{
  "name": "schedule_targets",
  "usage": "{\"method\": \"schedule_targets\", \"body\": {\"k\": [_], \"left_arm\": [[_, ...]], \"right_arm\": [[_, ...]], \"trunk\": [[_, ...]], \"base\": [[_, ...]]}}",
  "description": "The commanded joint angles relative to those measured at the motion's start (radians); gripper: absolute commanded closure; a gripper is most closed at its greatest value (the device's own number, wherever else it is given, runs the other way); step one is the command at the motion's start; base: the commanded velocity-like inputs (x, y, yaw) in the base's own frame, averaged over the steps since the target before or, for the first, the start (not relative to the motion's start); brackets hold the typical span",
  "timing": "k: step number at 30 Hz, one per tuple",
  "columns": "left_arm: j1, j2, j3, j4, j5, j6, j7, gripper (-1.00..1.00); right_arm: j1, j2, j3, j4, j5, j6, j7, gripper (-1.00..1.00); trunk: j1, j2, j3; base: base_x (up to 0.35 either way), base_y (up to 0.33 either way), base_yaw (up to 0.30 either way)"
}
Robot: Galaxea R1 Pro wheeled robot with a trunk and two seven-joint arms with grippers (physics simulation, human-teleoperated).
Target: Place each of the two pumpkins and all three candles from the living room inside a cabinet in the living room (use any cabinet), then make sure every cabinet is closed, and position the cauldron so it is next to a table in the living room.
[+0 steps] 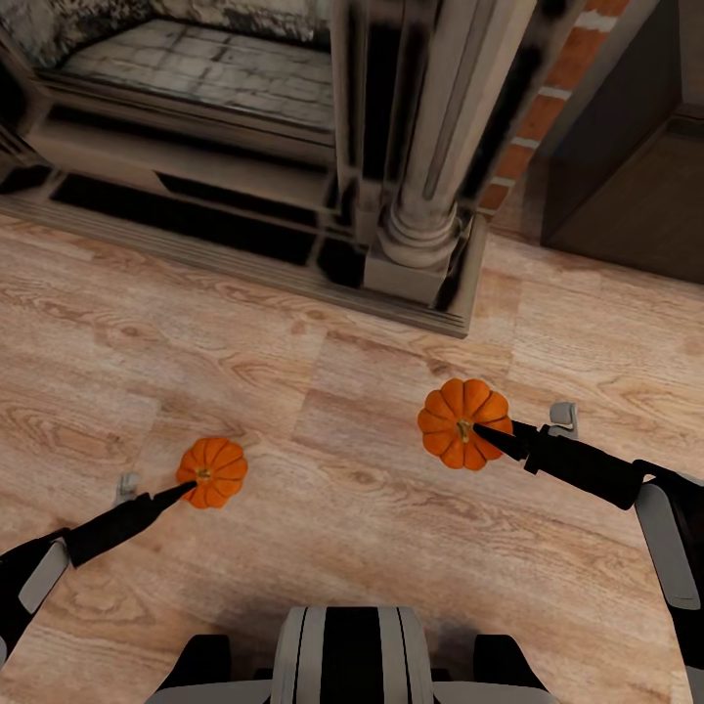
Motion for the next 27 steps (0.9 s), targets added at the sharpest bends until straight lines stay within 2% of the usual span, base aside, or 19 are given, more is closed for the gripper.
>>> {"method": "schedule_targets", "body": {"k": [1, 5, 8, 10, 12, 14, 15, 16, 18, 20, 22, 23, 25, 27], "left_arm": [[0.003, 0.0, 0.001, -0.009, 0.001, 0.006, -0.007, 1.0], [0.021, -0.003, -0.002, -0.062, 0.0, 0.019, -0.015, 1.0], [0.024, -0.015, -0.015, -0.076, 0.0, 0.029, -0.005, 1.0], [0.025, -0.021, -0.028, -0.113, 0.001, 0.058, -0.001, 1.0], [0.041, -0.04, -0.036, -0.215, -0.002, 0.132, 0.02, 1.0], [0.077, -0.057, -0.032, -0.352, 0.002, 0.226, 0.109, 1.0], [0.087, -0.06, -0.032, -0.39, 0.004, 0.248, 0.138, 1.0], [0.109, -0.072, -0.031, -0.473, 0.011, 0.291, 0.195, 1.0], [0.141, -0.124, -0.029, -0.625, 0.03, 0.36, 0.308, 1.0], [0.159, -0.19, -0.031, -0.731, 0.045, 0.407, 0.454, 1.0], [0.172, -0.256, -0.037, -0.808, 0.051, 0.446, 0.592, 1.0], [0.174, -0.271, -0.038, -0.823, 0.05, 0.458, 0.619, 1.0], [0.178, -0.316, -0.042, -0.862, 0.048, 0.496, 0.706, 1.0], [0.179, -0.338, -0.044, -0.876, 0.048, 0.512, 0.759, 1.0]], "right_arm": [[0.0, 0.0, -0.001, 0.0, -0.004, 0.006, 0.001, 1.0], [-0.002, 0.002, 0.001, 0.001, -0.004, 0.007, 0.001, 1.0], [-0.001, 0.005, 0.004, 0.001, -0.003, 0.007, -0.001, 1.0], [0.002, 0.003, 0.005, 0.001, -0.003, 0.009, -0.002, 1.0], [0.003, 0.004, 0.003, 0.001, -0.002, 0.014, -0.006, 1.0], [0.004, 0.006, 0.001, 0.001, 0.001, 0.053, -0.011, 1.0], [0.004, 0.006, 0.0, 0.001, 0.001, 0.067, -0.014, 1.0], [0.004, 0.004, -0.002, 0.001, 0.002, 0.09, -0.028, 1.0], [0.003, -0.002, -0.015, 0.001, 0.004, 0.114, -0.074, 1.0], [0.004, -0.007, -0.052, 0.001, 0.007, 0.124, -0.125, 1.0], [0.004, -0.026, -0.073, 0.001, 0.009, 0.134, -0.163, 1.0], [0.004, -0.035, -0.076, 0.001, 0.009, 0.136, -0.169, 1.0], [0.008, -0.082, -0.086, 0.001, 0.01, 0.142, -0.181, 1.0], [0.01, -0.108, -0.092, 0.001, 0.01, 0.146, -0.184, 1.0]], "trunk": [[0.0, 0.0, 0.0], [0.0, 0.0, 0.0], [-0.001, 0.001, 0.011], [-0.002, 0.001, 0.019], [-0.003, 0.001, 0.027], [-0.004, 0.002, 0.034], [-0.005, 0.002, 0.038], [-0.005, 0.002, 0.042], [-0.006, 0.003, 0.05], [-0.007, 0.003, 0.058], [-0.008, 0.004, 0.065], [-0.008, 0.004, 0.069], [-0.009, 0.004, 0.077], [-0.01, 0.005, 0.085]], "base": [[0.0, 0.0, 0.0], [0.0, 0.0, 0.0], [0.0, 0.0, 0.0], [0.0, 0.0, 0.0], [0.0, 0.0, 0.0], [0.0, 0.0, 0.0], [0.0, 0.0, 0.0], [0.0, 0.0, 0.0], [0.0, 0.0, -0.003], [0.0, 0.0, -0.101], [0.0, 0.0, -0.199], [0.0, 0.0, -0.225], [0.0, 0.0, -0.245], [0.0, 0.0, -0.256]]}}
